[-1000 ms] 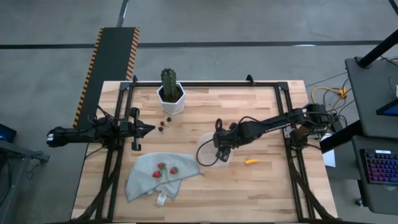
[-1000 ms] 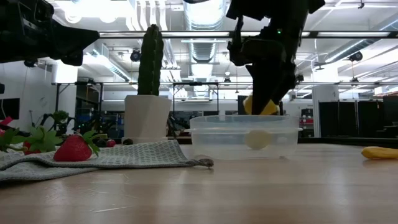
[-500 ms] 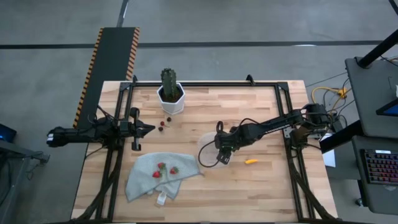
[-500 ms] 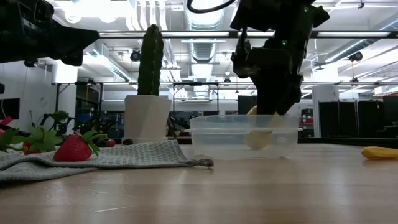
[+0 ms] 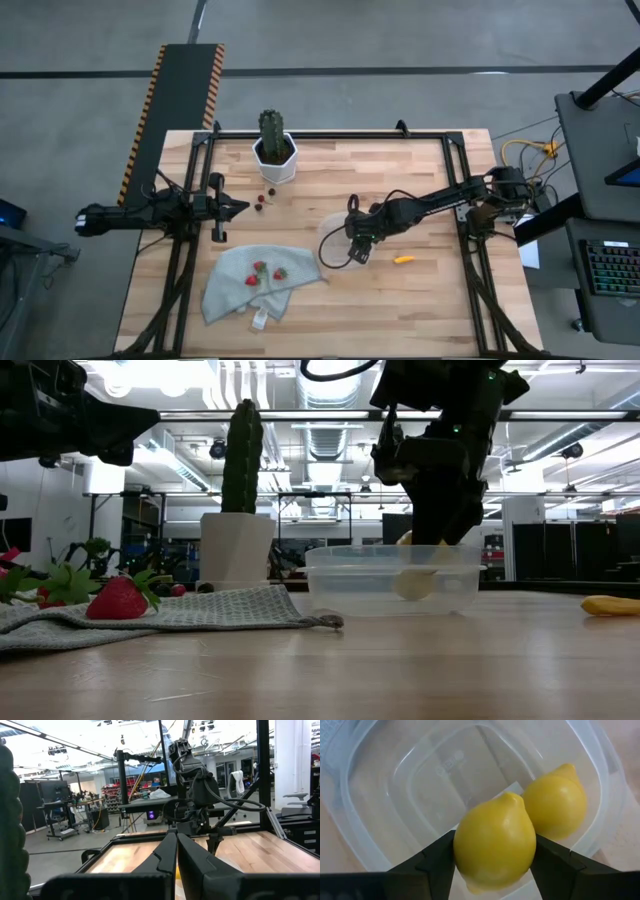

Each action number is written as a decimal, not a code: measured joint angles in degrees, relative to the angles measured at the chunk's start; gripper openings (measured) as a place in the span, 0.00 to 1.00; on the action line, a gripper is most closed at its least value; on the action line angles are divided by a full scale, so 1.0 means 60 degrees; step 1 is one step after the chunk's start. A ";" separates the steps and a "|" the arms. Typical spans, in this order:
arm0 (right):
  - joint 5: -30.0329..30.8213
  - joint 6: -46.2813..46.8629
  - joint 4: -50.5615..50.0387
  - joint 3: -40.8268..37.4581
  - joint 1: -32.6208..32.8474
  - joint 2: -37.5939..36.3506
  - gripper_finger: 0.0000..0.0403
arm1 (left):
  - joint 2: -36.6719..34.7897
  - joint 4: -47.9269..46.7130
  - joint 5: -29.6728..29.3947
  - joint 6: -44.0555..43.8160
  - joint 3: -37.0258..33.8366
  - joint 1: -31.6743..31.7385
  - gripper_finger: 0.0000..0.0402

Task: Pick and placing Produce into tupperware
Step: Put the yellow lemon into the transparent container, then put the yellow corn into the transparent container

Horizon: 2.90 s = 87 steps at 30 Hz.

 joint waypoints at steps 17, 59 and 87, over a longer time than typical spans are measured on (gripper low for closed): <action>-0.0257 -0.0018 -0.0011 0.0000 0.0000 0.0000 0.54 | 0.0000 -0.0007 0.0000 0.0000 -0.0005 -0.0001 0.00; 0.1414 -0.2415 -0.1406 0.0718 0.1357 -0.2425 0.66 | 0.0004 -0.0018 0.0003 0.0000 -0.0013 -0.0003 0.00; 0.1599 0.1177 -0.3105 -0.2181 0.4024 -0.2761 0.62 | 0.0062 -0.0004 0.0000 0.0000 -0.0013 -0.0002 0.00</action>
